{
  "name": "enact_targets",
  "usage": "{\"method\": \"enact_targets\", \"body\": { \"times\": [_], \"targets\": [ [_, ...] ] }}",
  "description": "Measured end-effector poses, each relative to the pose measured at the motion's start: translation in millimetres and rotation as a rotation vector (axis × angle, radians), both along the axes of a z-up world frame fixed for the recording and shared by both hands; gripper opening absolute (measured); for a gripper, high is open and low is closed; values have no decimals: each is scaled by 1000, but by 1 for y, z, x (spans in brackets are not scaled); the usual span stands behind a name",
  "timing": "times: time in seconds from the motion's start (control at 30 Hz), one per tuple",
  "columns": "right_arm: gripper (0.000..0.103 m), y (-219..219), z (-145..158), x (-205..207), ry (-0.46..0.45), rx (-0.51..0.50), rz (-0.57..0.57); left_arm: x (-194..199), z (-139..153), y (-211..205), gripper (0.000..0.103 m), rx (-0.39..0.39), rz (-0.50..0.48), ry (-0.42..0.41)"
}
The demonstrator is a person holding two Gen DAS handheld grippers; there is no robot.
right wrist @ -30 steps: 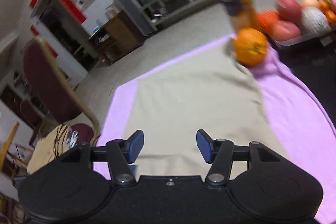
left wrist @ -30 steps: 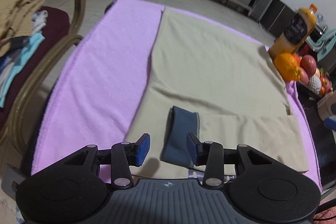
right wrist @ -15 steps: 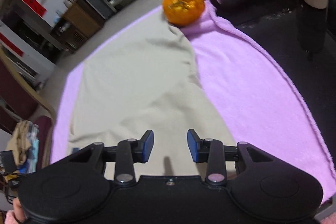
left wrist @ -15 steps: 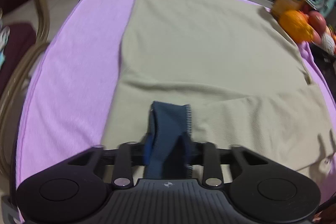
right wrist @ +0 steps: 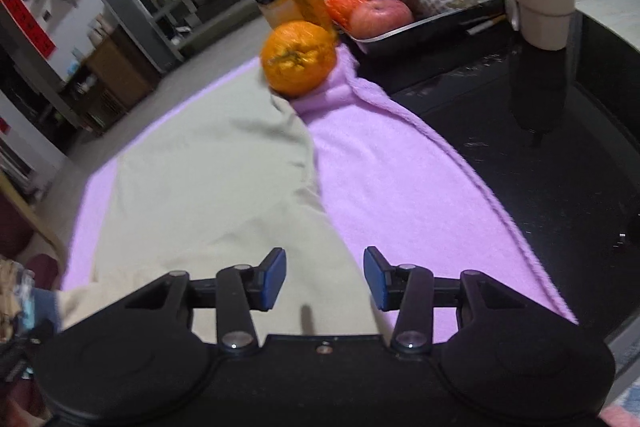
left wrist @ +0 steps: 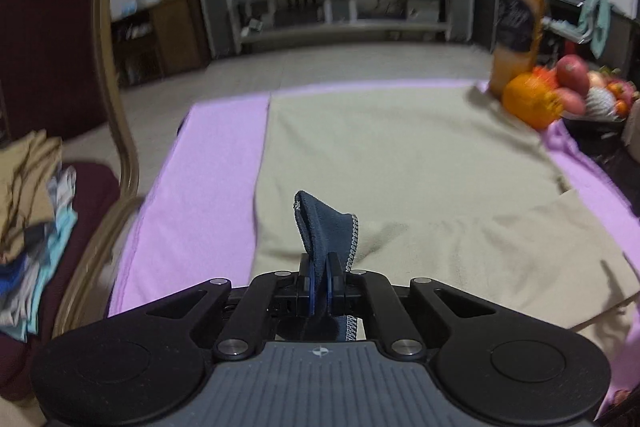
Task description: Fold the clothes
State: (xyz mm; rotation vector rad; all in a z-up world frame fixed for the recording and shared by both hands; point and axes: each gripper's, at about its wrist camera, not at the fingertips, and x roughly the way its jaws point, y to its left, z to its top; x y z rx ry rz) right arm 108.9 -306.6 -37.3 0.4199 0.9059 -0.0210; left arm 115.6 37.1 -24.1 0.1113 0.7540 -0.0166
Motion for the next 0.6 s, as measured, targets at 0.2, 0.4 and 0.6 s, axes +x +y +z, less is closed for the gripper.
{"method": "enact_targets", "body": {
  "times": [0.2,0.4,0.6],
  "targets": [
    [16,8,-4,2,4,-38,30,16,-35,14,6,31,93,195],
    [16,4,-8,3,5,21,43,14,-39,10,17,116,82,213],
    [16,21,-30,2,139,-172,128,2,-16,30,22,9,140,126]
  ]
}}
